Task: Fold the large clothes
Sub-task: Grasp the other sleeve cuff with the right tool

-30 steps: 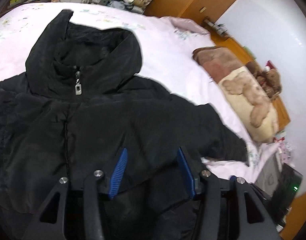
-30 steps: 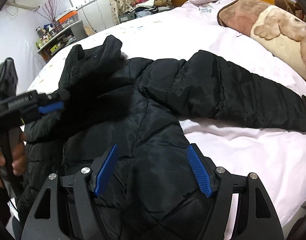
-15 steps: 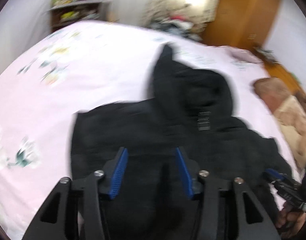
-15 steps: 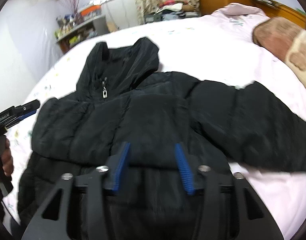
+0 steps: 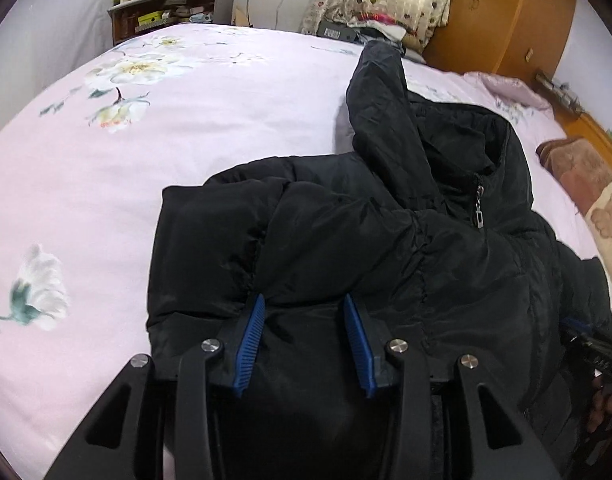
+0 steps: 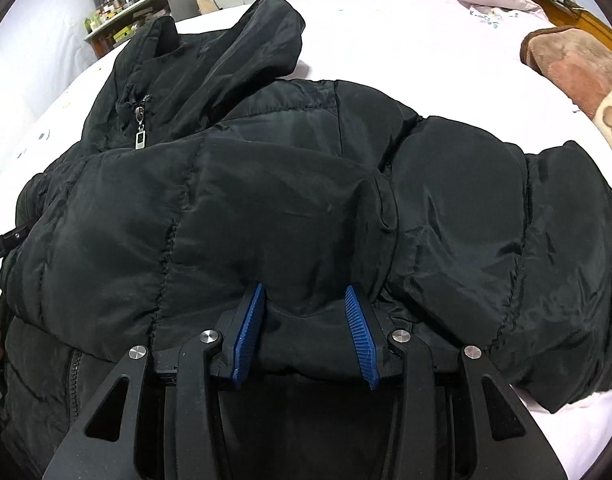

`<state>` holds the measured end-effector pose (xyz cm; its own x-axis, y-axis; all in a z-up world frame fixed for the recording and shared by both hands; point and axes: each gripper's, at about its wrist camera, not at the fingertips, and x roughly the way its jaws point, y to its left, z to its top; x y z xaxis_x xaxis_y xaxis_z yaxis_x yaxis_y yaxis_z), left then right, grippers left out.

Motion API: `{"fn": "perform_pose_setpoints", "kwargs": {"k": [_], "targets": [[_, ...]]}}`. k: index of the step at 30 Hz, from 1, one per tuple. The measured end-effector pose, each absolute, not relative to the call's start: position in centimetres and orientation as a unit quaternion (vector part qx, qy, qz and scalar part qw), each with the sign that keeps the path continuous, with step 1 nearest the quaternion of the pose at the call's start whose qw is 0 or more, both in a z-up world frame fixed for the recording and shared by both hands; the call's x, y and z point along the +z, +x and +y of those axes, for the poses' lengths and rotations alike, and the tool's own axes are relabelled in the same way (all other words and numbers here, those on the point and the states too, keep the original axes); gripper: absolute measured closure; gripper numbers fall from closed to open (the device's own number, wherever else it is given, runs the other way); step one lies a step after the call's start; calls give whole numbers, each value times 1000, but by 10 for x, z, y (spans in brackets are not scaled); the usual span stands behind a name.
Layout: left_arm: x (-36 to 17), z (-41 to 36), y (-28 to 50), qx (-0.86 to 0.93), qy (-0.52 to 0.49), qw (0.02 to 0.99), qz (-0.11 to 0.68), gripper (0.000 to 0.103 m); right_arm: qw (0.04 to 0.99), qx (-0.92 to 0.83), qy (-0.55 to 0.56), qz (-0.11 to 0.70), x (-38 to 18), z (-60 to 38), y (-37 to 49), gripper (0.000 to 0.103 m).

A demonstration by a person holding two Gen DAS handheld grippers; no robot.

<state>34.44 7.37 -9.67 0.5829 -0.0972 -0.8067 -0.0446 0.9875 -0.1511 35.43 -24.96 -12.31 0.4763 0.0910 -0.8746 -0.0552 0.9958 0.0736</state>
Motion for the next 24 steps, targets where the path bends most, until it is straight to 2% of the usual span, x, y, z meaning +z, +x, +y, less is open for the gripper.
{"fn": "perform_pose_setpoints", "kwargs": {"k": [10, 18, 21, 24], "targets": [[-19, 53, 269, -42, -57, 914, 399, 60, 891, 13, 48, 450, -51, -289, 267, 60], [0, 20, 214, -80, -53, 917, 387, 60, 889, -43, 119, 439, -44, -353, 194, 58], [-3, 13, 210, -86, -53, 913, 394, 60, 884, -63, 151, 439, -50, -381, 182, 49], [-5, 11, 211, -85, -46, 912, 398, 60, 875, -88, 188, 437, -59, -409, 177, 47]]}}
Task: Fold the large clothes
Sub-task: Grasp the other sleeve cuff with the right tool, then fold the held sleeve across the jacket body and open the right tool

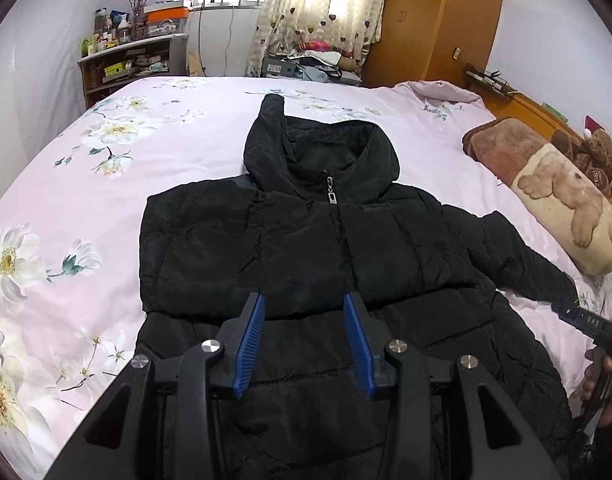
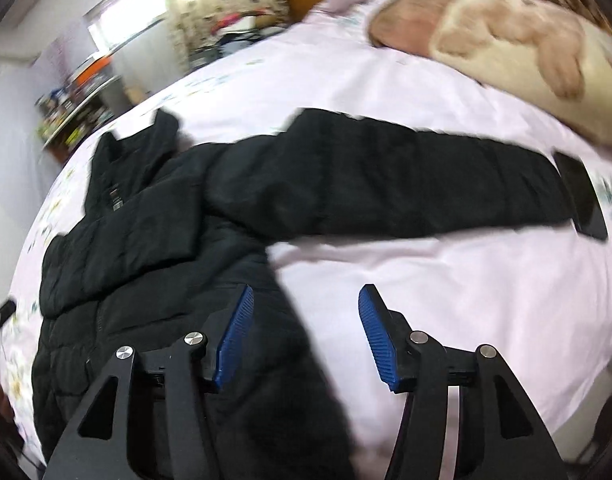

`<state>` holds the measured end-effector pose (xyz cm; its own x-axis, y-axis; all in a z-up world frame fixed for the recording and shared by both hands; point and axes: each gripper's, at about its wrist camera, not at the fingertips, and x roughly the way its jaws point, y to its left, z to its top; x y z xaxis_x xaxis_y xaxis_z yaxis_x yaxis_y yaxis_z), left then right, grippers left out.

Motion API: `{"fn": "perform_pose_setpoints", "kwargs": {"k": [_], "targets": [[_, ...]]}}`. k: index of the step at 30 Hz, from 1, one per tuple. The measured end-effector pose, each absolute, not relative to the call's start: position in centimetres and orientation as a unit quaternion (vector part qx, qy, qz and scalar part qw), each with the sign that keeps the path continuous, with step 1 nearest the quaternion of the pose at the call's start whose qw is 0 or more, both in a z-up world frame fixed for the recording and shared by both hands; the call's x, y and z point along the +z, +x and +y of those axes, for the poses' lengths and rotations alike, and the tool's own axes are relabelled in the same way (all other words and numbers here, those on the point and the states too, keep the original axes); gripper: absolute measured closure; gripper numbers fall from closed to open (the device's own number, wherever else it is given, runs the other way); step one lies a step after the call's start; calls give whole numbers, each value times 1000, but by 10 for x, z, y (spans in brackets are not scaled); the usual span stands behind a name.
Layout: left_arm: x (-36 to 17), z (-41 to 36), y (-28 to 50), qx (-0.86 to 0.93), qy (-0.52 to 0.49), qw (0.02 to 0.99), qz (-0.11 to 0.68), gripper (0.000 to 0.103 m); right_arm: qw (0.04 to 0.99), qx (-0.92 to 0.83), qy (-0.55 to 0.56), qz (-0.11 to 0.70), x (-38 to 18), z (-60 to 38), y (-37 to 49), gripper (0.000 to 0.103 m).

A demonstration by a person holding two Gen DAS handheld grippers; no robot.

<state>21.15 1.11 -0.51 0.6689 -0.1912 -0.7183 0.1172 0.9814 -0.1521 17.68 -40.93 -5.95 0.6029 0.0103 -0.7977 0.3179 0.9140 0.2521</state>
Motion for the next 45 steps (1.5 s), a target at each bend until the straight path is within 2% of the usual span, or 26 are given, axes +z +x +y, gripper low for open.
{"fn": "perform_pose_setpoints", "kwargs": {"k": [7, 16, 27, 29, 31, 36, 45], "targets": [[-7, 6, 226, -71, -27, 915, 396, 60, 856, -134, 253, 432, -81, -469, 184, 47], [-35, 17, 268, -33, -17, 908, 418, 60, 819, -175, 331, 434, -124, -532, 202, 46], [-62, 30, 280, -17, -21, 896, 442, 60, 797, -215, 426, 370, -142, -577, 224, 48], [-63, 33, 279, -17, -24, 896, 443, 60, 803, -215, 415, 369, -135, -574, 228, 81], [-61, 35, 276, -17, -27, 897, 441, 60, 812, -216, 398, 368, -122, -569, 231, 90], [-47, 41, 267, -21, -35, 902, 430, 60, 845, -204, 361, 338, -67, -552, 226, 93], [-14, 59, 247, -23, -56, 915, 400, 60, 919, -92, 274, 267, 68, -466, 234, 93]]}}
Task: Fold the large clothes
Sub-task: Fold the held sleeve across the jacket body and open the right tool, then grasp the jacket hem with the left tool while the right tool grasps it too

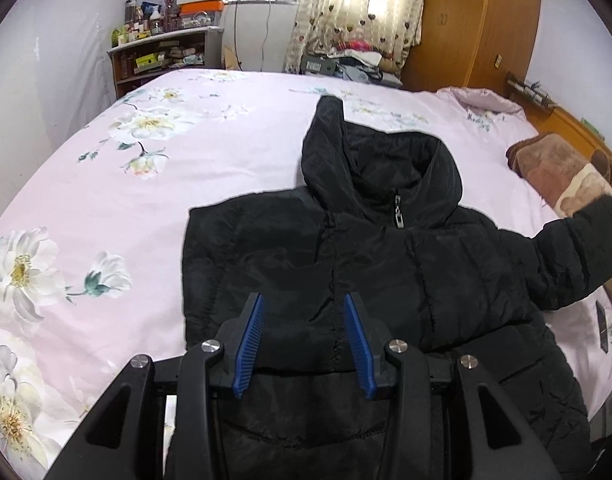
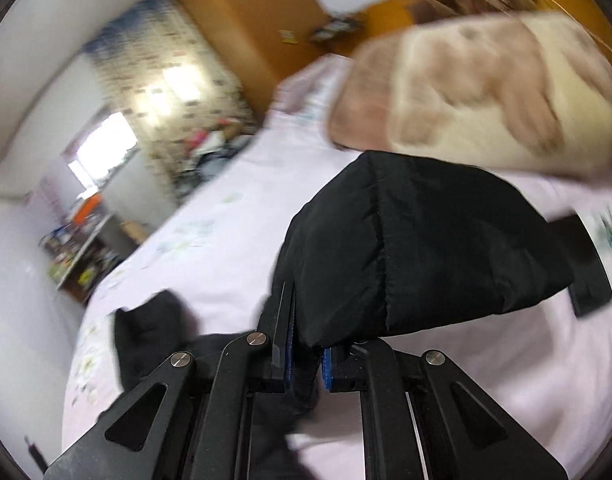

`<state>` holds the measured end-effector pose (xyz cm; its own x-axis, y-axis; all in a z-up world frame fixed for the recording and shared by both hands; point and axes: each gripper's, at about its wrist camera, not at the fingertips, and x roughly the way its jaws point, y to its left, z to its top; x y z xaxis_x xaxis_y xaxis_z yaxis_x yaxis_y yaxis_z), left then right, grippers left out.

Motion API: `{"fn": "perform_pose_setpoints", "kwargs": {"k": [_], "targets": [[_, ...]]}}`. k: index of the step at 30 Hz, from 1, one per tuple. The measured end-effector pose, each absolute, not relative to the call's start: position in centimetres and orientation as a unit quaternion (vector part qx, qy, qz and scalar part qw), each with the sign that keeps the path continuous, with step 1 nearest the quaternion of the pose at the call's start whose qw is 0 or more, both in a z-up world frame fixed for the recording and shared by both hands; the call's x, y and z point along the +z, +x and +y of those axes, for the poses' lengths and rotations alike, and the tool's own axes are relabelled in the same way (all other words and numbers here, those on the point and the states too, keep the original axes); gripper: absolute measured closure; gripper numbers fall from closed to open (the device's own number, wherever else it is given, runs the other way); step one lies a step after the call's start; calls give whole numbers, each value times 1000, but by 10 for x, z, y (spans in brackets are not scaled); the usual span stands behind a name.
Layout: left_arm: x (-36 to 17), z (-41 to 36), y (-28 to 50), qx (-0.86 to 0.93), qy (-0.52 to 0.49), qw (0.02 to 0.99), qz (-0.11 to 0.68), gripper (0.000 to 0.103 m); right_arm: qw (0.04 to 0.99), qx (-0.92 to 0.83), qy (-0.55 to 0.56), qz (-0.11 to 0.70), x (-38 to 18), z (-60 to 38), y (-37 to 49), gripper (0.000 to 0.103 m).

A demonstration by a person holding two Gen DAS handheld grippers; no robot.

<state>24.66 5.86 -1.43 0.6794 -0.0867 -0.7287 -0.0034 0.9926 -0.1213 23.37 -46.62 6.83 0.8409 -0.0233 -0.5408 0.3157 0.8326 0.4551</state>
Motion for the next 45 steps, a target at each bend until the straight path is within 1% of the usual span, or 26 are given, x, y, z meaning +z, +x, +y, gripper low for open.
{"fn": "perform_pose_setpoints", "kwargs": {"k": [3, 8, 13, 18, 19, 20, 21, 22, 23, 24, 25, 28, 30, 31, 35, 38, 43, 45], "targets": [[-5, 69, 240, -19, -63, 919, 390, 60, 931, -40, 245, 267, 94, -417, 244, 93], [3, 88, 231, -9, -80, 921, 381, 60, 934, 35, 193, 297, 100, -337, 266, 93], [3, 107, 221, 2, -90, 921, 378, 60, 923, 84, 147, 346, 68, -259, 284, 93], [-1, 119, 217, 9, -97, 920, 380, 60, 900, 113, 98, 410, 18, -204, 298, 88], [-2, 120, 217, 10, -99, 920, 380, 60, 892, 121, 86, 428, 2, -191, 302, 85], [-3, 121, 216, 11, -101, 919, 381, 60, 885, 132, 81, 439, -10, -183, 305, 78], [-5, 123, 216, 12, -104, 918, 381, 60, 880, 141, 78, 447, -17, -178, 308, 75], [-6, 124, 214, 14, -107, 918, 382, 60, 870, 157, 72, 462, -32, -168, 311, 63], [-7, 125, 213, 14, -110, 917, 383, 60, 863, 166, 67, 472, -42, -161, 311, 45], [-9, 126, 214, 14, -112, 916, 385, 60, 857, 173, 63, 481, -52, -155, 309, 38], [-9, 127, 213, 14, -114, 915, 386, 60, 854, 181, 58, 484, -58, -150, 308, 35], [-10, 126, 215, 8, -116, 914, 389, 60, 851, 205, 56, 480, -59, -138, 296, 35], [-10, 122, 220, 0, -121, 913, 390, 52, 850, 220, 72, 474, -55, -138, 293, 35], [-9, 119, 223, -6, -125, 912, 390, 51, 850, 229, 79, 467, -50, -139, 291, 35], [-5, 93, 242, -37, -125, 910, 393, 50, 858, 261, 95, 433, -25, -150, 281, 35], [-1, 62, 254, -72, -111, 913, 386, 50, 879, 221, 93, 413, -13, -182, 277, 35], [-8, 5, 280, -123, -80, 915, 376, 50, 899, 87, 118, 414, -24, -268, 285, 35], [-22, -13, 295, -119, -50, 915, 382, 50, 901, 42, 111, 418, -33, -291, 291, 50]]}}
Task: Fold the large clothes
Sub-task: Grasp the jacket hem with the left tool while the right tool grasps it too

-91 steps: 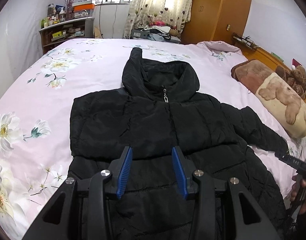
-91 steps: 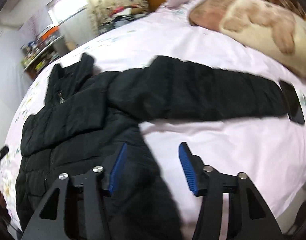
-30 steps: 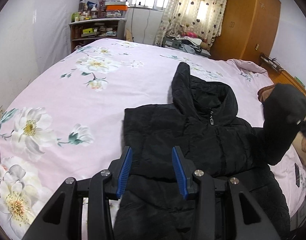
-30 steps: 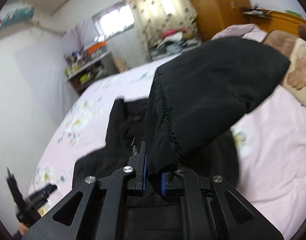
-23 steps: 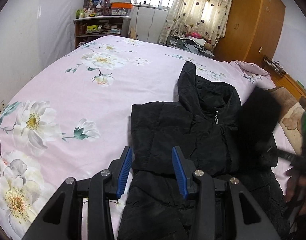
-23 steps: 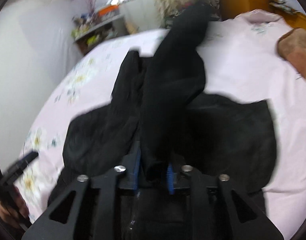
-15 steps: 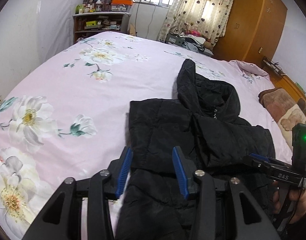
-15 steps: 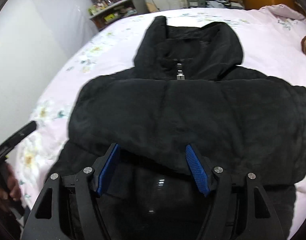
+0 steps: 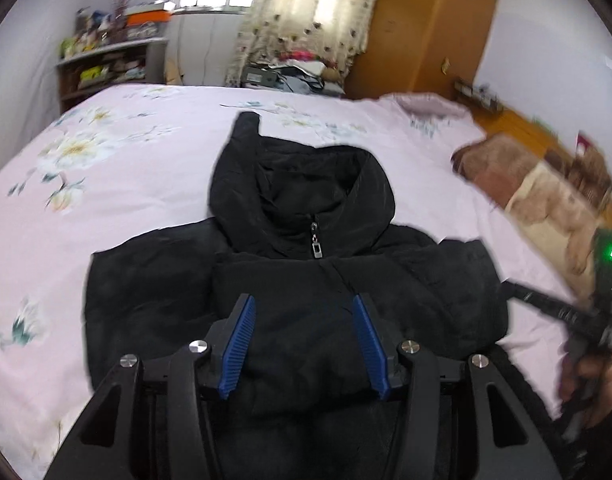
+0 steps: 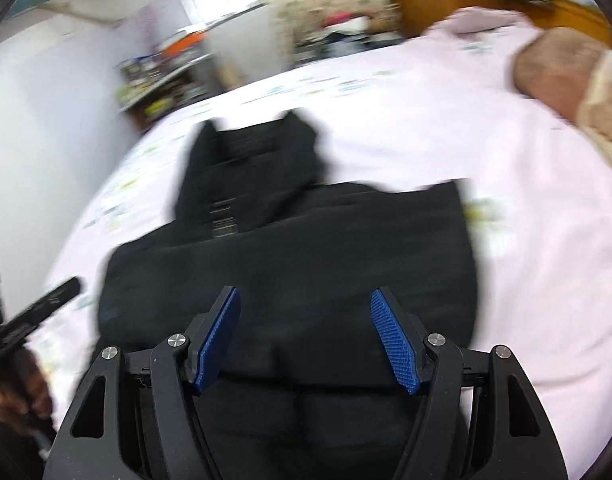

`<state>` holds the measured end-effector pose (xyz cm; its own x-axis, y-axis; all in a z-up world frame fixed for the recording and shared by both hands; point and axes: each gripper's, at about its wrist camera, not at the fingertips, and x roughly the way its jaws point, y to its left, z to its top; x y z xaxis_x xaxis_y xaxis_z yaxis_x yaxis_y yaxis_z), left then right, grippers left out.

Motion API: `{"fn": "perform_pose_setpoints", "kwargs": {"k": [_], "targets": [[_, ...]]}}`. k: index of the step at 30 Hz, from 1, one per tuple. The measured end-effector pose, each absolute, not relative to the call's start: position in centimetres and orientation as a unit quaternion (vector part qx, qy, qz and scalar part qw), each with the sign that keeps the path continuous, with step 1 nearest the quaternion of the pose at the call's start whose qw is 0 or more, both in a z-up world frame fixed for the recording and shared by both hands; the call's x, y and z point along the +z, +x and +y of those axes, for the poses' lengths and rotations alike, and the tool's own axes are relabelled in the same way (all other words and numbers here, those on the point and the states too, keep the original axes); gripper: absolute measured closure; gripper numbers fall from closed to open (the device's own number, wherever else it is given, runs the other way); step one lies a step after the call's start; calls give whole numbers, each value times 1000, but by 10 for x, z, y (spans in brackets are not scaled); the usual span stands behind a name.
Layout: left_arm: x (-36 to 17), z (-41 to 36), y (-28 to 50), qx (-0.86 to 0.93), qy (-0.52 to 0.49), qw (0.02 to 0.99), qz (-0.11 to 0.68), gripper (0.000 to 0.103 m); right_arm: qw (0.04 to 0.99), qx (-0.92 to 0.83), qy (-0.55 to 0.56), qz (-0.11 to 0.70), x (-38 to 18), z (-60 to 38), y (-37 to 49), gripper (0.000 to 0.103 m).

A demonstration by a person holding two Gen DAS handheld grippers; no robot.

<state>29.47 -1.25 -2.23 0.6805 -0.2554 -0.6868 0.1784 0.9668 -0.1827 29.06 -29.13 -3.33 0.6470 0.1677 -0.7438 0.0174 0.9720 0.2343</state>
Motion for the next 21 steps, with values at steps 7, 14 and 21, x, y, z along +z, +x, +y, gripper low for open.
{"fn": "perform_pose_setpoints", "kwargs": {"k": [7, 14, 21], "targets": [[-97, -11, 327, -63, -14, 895, 441, 56, 879, 34, 93, 466, -91, -297, 323, 61], [-98, -14, 330, -63, -14, 893, 445, 55, 873, 26, 73, 482, -112, -286, 335, 61], [-45, 10, 329, -59, -21, 911, 408, 58, 900, 27, 79, 427, -46, -295, 335, 61]]}}
